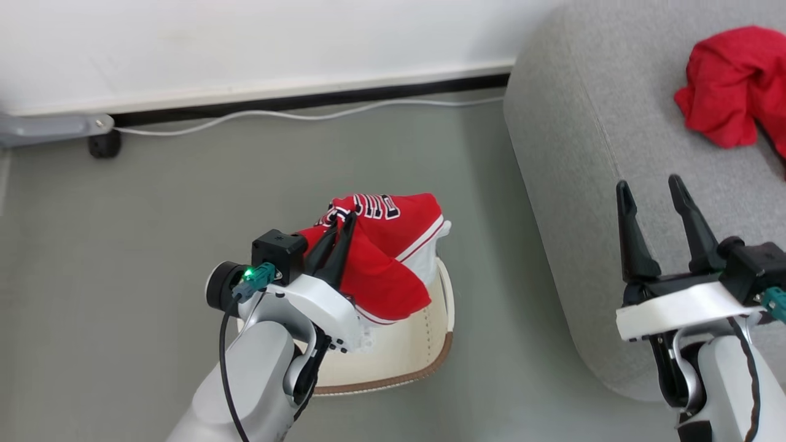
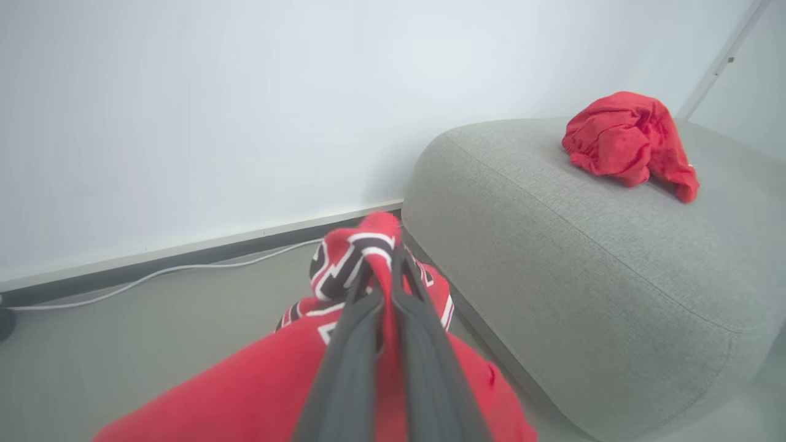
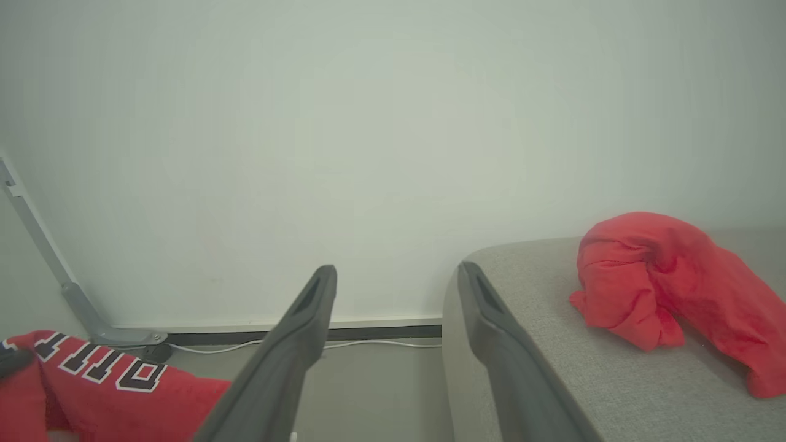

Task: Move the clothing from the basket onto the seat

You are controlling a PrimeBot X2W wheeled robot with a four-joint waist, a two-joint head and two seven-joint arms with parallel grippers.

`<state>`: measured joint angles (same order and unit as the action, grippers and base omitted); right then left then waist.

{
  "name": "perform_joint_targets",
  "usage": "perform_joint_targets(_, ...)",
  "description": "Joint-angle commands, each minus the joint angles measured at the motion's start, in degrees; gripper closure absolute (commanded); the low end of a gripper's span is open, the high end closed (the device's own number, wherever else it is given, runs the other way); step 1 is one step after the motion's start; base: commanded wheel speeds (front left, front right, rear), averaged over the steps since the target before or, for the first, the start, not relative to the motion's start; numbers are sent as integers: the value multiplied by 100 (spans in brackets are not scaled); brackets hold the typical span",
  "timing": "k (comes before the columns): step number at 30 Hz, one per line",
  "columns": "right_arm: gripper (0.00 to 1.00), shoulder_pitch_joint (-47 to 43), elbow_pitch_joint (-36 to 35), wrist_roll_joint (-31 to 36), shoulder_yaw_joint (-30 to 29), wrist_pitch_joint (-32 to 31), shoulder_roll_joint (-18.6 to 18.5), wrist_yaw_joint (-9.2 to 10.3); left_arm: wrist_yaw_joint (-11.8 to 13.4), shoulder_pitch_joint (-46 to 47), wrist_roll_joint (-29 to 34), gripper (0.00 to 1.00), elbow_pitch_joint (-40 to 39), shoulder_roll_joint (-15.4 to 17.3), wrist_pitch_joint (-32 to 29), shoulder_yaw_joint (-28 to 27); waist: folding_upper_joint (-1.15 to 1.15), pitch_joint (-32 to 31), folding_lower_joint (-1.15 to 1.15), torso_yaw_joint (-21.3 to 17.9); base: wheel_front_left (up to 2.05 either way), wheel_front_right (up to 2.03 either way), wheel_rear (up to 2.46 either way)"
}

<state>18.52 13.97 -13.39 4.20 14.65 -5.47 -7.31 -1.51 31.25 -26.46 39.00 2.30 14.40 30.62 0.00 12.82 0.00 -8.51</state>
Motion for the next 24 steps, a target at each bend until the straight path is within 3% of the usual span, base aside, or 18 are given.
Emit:
perform_joint_targets(1, 0, -93, -88, 63, 76, 35, -58, -18, -16, -27, -27, 100, -320, 59, 60, -152, 0, -251, 0, 182, 0, 0, 0)
perform_joint_targets(12, 0, -611, 116, 141, -40, 35, -62, -18, 1, -202, -109, 100, -1194, 58, 60, 58, 0, -878, 0, 488, 0, 0, 0)
perform_joint_targets(24, 0, -763, 219, 149, -81, 35, 31, -18, 55, 118, -41, 100, -1818, 135, -138, 146, 0, -1040, 0, 621, 0, 0, 0)
